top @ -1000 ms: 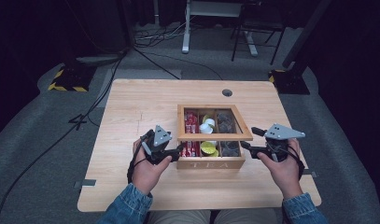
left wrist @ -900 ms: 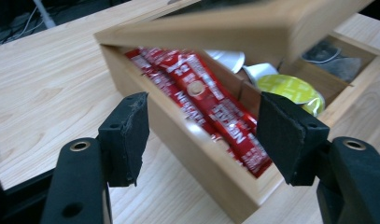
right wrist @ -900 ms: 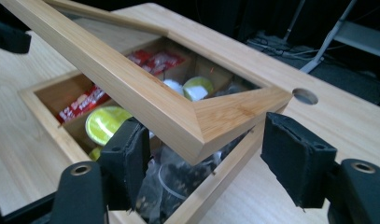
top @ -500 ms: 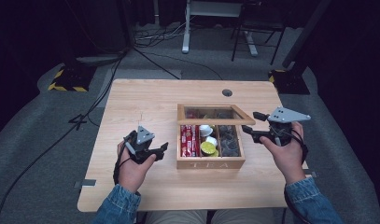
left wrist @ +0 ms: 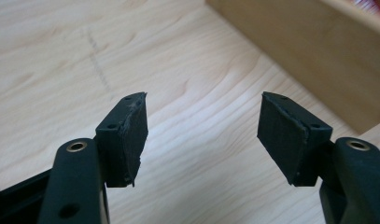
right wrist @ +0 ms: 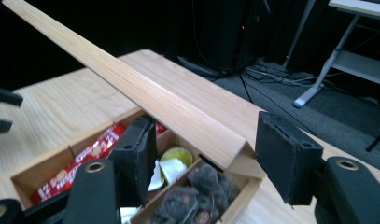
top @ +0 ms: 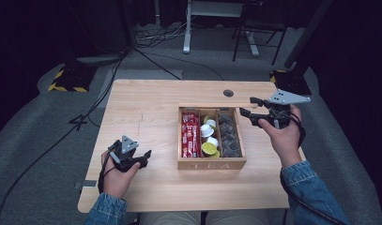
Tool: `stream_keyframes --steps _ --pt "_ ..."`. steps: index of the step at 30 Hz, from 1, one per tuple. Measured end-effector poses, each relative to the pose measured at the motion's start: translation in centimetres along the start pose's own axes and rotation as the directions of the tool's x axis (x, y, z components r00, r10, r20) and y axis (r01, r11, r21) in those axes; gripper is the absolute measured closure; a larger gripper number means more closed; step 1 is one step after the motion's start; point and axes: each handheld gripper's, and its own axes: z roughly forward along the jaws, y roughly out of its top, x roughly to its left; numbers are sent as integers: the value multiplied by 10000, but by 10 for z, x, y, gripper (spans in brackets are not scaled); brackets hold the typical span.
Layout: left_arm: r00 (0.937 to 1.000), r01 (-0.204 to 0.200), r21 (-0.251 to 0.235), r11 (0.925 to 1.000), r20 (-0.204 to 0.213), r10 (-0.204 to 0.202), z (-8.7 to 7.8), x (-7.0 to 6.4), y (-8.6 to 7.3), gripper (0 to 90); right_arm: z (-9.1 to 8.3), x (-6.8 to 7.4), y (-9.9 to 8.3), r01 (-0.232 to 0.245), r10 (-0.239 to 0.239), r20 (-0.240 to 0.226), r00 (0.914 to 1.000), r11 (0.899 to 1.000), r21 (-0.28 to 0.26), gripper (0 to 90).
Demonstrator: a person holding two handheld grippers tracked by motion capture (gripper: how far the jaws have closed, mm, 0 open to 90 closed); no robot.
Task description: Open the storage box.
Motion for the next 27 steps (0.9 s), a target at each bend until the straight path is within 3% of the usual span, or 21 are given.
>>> stream_keyframes --steps 6,16,23,27 --pt "9994 257 99 9996 -213 -255 -9 8 -16 339 6 -9 11 1 0 46 10000 9998 -203 414" --pt "9989 302 189 9994 -364 -295 -16 13 -29 339 17 -23 29 153 -147 201 9997 9995 -277 440" --pt "9986 356 187 9992 -396 -349 -18 15 -32 339 29 -36 39 -235 251 318 9992 9985 -496 441" --pt "9993 338 222 9992 -160 -334 -15 14 -31 338 34 -42 42 -398 416 311 9986 9976 -573 441"
